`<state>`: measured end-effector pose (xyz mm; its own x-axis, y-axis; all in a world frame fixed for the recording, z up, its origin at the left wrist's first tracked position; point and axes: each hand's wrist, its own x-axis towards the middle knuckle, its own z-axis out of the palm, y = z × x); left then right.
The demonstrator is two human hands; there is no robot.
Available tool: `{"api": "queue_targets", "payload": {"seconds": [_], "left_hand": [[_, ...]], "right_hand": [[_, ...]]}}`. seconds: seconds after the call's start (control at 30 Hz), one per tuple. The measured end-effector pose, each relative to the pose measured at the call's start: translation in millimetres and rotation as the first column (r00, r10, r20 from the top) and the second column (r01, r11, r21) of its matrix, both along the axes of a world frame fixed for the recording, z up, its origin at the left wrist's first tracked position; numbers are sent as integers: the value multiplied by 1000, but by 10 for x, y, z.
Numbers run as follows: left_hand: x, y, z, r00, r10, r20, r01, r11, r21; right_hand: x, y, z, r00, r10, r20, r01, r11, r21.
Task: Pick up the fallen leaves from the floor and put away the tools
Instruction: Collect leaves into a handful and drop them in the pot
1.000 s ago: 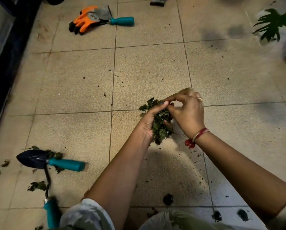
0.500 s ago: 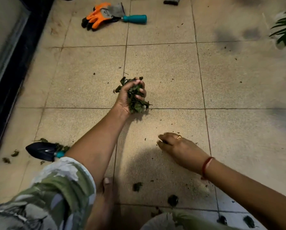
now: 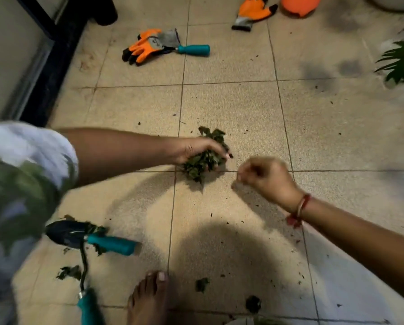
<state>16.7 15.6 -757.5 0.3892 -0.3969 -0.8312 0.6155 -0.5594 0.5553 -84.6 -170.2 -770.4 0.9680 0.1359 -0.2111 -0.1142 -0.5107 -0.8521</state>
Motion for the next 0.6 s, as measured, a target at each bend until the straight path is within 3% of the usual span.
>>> {"api": "queue_targets", "payload": {"seconds": [0.1,0.2,0.3,0.47,0.6], "left_hand": [[273,174,372,997,79,23,-76,989,-127],[414,308,501,990,142,-18,-142,956,-256],[392,458,395,957,264,-117,-288,901,-324],[192,769,18,851,418,-318,-524,715,-463],[-148,896,-358,864,452,-223,-500,824,-266]], "right_hand": [[460,153,474,993,-118,0,114,954,278],[794,478,753,993,-108,41,85,927,364],[970,725,762,987,-157,39,134,929,346],[973,893,391,983,-184,-4,180,958,225],[696,1064,18,974,-223,29,215,961,173]]}}
